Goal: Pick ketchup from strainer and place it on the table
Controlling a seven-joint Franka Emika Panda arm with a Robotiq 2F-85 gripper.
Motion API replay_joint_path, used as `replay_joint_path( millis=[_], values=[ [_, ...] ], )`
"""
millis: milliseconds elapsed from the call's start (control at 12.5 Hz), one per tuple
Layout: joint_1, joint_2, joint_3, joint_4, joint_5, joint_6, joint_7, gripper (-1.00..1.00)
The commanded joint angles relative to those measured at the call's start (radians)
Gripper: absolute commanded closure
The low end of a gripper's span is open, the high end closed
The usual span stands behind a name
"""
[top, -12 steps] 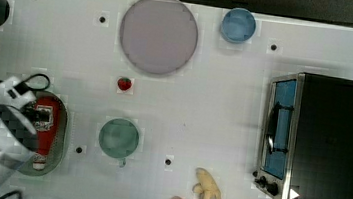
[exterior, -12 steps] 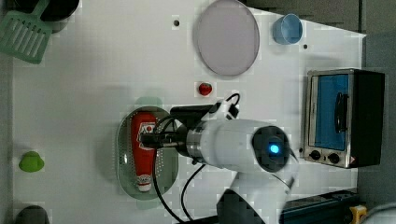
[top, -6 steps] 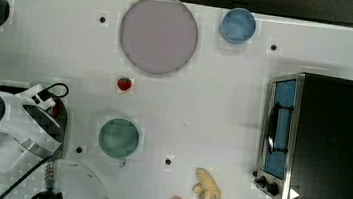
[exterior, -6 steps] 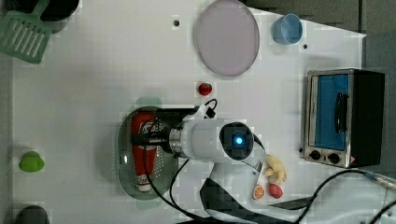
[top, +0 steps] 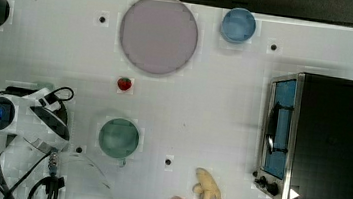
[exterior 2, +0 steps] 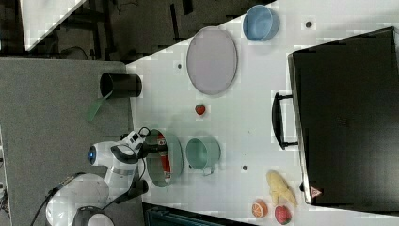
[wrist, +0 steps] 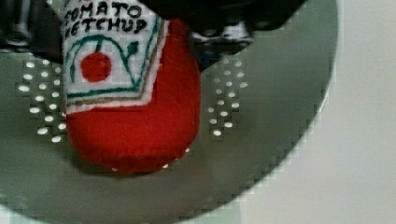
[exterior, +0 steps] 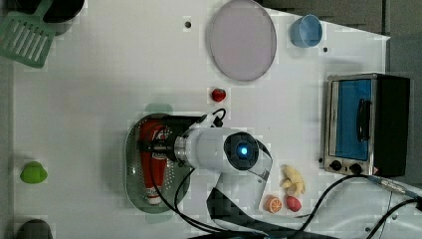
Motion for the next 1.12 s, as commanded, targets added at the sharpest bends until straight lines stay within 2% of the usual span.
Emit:
replay_joint_path(
  millis=[80, 320, 560, 880, 1120],
  values=[
    [0.007, -0.02, 0.009, 0.029, -0.002, 0.001, 0.067, -0.18],
    [-0.033, -0.127, 0.081, -0.026, 0.05, -0.049, 0.067, -0.18],
    [-0.108, -0.281, 0.169, -0.042, 0.226, -0.137, 0.066, -0.18],
    [-0.191, -0.44, 0.205, 0.01, 0.344, -0.269, -0.054, -0.18],
    [-0.259, -0.475, 0.199, 0.087, 0.461, -0.439, -0.242, -0.18]
  ],
)
